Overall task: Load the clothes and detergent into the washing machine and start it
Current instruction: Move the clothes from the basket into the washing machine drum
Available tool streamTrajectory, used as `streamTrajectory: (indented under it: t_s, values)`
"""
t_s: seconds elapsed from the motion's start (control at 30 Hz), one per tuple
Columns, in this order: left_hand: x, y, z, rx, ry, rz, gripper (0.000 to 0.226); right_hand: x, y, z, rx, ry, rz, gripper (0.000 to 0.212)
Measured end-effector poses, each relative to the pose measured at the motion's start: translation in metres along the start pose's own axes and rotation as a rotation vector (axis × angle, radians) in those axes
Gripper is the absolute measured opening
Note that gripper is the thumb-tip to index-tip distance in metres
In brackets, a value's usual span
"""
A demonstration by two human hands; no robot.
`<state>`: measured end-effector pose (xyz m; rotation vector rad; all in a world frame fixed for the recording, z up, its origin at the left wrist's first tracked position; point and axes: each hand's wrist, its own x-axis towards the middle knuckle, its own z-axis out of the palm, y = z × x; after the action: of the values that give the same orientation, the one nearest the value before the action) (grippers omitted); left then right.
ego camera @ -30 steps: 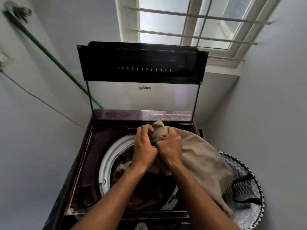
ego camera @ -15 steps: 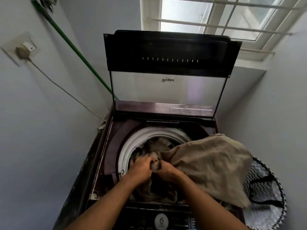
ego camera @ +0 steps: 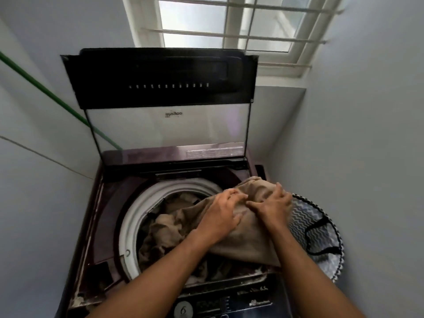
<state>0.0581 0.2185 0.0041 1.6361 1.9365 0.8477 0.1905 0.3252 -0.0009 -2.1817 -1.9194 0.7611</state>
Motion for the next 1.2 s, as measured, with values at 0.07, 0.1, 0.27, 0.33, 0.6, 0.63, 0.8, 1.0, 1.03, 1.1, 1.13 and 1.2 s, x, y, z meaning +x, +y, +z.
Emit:
streamTrajectory:
  t_s: [0.07,0.1,0.27,0.33,0.6,0.63,0.8,1.0,1.03,1.1,1.13,1.2]
  values:
    - [0.016,0.015,0.012,0.071,-0.106,0.011,0.07,0.011,0.019,0.003,0.217,-0.182,0.12,0.133]
    - [0.026,0.019,0.019,0.127,-0.157,0.018,0.078,0.012,0.022,0.005,0.294,-0.235,0.115,0.131]
    - [0.053,0.026,0.041,0.271,-0.27,0.004,0.092,0.015,0.018,0.01,0.3,-0.221,-0.024,0.073]
    - [0.056,0.025,0.04,0.272,-0.24,-0.01,0.09,0.014,0.017,0.01,0.33,-0.239,-0.021,0.076]
    - [0.055,0.02,0.041,0.239,-0.23,-0.043,0.09,0.014,0.013,0.016,0.222,-0.145,-0.052,0.064]
    - [0.053,0.019,0.04,0.23,-0.227,-0.048,0.091,0.012,0.011,0.016,0.183,-0.123,-0.058,0.061]
    - [0.034,0.005,0.044,0.122,-0.177,-0.04,0.091,-0.004,0.011,0.028,-0.067,0.148,-0.218,0.048]
    - [0.006,-0.02,0.027,-0.024,-0.02,-0.048,0.073,-0.026,-0.005,0.045,-0.208,0.488,-0.466,0.028]
    - [0.003,-0.023,0.022,-0.029,0.013,-0.053,0.072,-0.028,-0.01,0.046,-0.23,0.484,-0.484,0.029]
    - [-0.005,-0.031,0.013,-0.051,0.075,-0.099,0.07,-0.036,-0.024,0.055,-0.211,0.428,-0.542,0.03]
    - [-0.009,-0.035,0.009,-0.069,0.093,-0.142,0.068,-0.042,-0.031,0.06,-0.156,0.379,-0.573,0.031]
    - [-0.023,-0.044,-0.002,-0.071,0.099,-0.212,0.065,-0.055,-0.044,0.073,-0.012,0.256,-0.595,0.036]
